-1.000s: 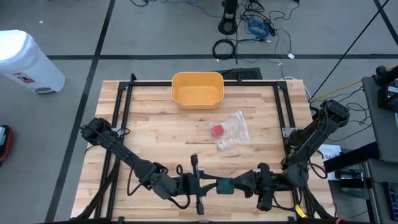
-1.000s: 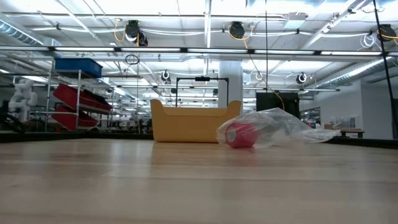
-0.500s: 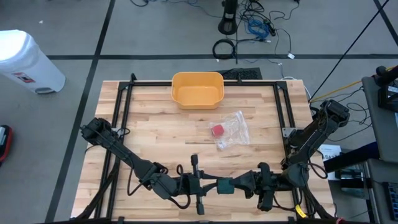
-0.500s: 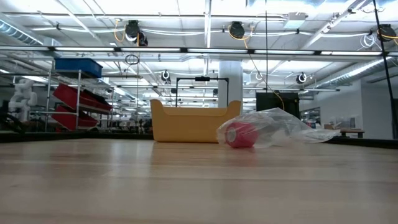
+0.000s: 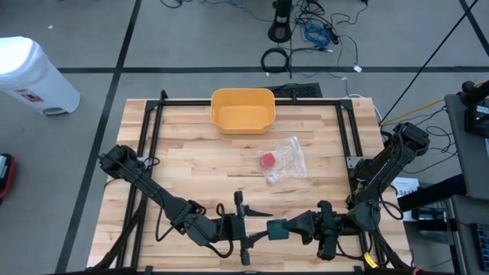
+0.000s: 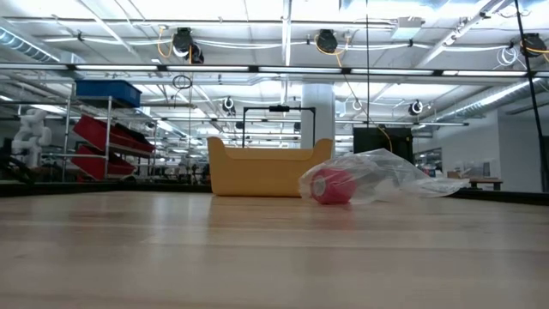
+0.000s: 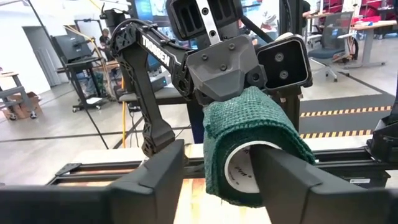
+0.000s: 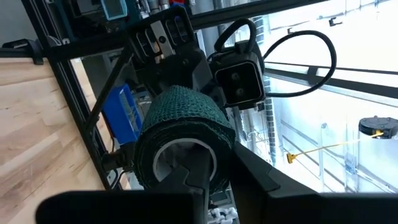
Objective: Roll bandage
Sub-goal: Roll the green bandage, then put the rolled green bandage into the transparent zip bag
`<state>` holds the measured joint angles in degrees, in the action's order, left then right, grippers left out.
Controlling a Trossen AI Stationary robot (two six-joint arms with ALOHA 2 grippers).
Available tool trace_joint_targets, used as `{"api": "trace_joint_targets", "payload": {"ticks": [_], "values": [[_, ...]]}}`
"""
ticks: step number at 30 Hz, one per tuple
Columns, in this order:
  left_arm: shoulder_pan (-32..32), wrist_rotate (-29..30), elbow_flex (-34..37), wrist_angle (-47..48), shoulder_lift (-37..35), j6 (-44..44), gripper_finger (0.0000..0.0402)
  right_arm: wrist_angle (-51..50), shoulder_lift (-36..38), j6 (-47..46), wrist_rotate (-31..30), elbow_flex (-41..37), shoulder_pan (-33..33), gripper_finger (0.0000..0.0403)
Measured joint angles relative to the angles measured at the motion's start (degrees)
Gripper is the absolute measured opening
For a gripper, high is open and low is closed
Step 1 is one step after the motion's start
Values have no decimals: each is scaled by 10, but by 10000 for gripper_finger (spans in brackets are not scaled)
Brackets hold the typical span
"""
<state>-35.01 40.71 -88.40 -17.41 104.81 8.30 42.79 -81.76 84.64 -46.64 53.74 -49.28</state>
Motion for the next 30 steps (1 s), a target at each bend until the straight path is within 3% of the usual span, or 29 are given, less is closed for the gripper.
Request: {"api": "trace_joint_targets", "payload": {"ticks": [5, 13, 18, 24, 27, 30], "values": [[-6, 6, 0, 1, -2, 24, 222, 4, 0, 0, -26, 0, -10, 38], [-23, 59, 0, 14, -18, 60, 228, 35, 0, 6, -50, 0, -41, 38], [-30, 157, 0, 25, -18, 120, 228, 88, 0, 53, -142, 0, -69, 38], [-6, 340, 0, 96, -18, 132, 228, 157, 0, 106, -217, 0, -106, 38], [21, 325, 0, 117, -18, 129, 228, 171, 1, 110, -219, 0, -124, 38], [54, 221, 0, 151, -18, 94, 228, 171, 5, 110, -221, 6, -143, 38]]}}
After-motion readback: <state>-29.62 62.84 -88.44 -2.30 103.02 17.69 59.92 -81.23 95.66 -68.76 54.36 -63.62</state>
